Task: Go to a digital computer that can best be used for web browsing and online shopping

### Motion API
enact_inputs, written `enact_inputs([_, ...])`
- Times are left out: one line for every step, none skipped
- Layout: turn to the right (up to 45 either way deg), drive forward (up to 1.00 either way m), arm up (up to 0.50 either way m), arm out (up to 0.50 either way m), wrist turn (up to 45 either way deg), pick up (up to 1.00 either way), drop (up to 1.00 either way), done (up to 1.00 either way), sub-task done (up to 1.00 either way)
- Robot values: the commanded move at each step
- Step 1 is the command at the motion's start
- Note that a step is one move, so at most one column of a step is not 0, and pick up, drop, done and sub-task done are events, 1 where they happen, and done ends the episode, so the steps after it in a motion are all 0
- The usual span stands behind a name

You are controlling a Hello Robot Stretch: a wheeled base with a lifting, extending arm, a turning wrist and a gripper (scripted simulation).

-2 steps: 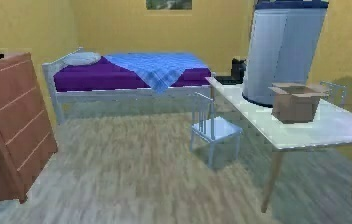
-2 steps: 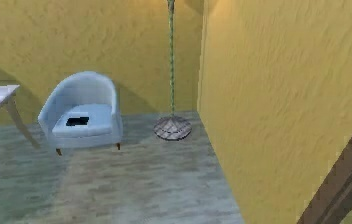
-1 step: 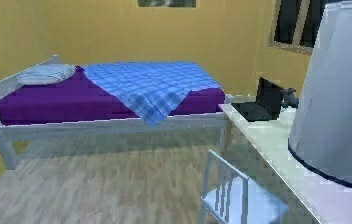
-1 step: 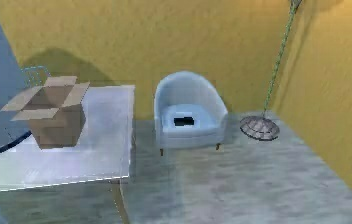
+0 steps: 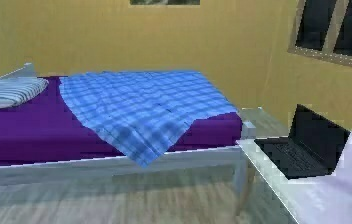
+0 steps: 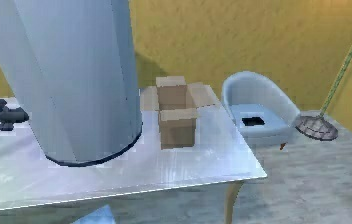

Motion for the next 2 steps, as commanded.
enact_inputs([30.0, 0.0, 0.0, 0.0, 0.0, 0.0, 0.0, 0.0, 0.0])
enact_inputs([0.0, 0.0, 0.0, 0.0, 0.0, 0.0, 0.0, 1.0, 0.0])
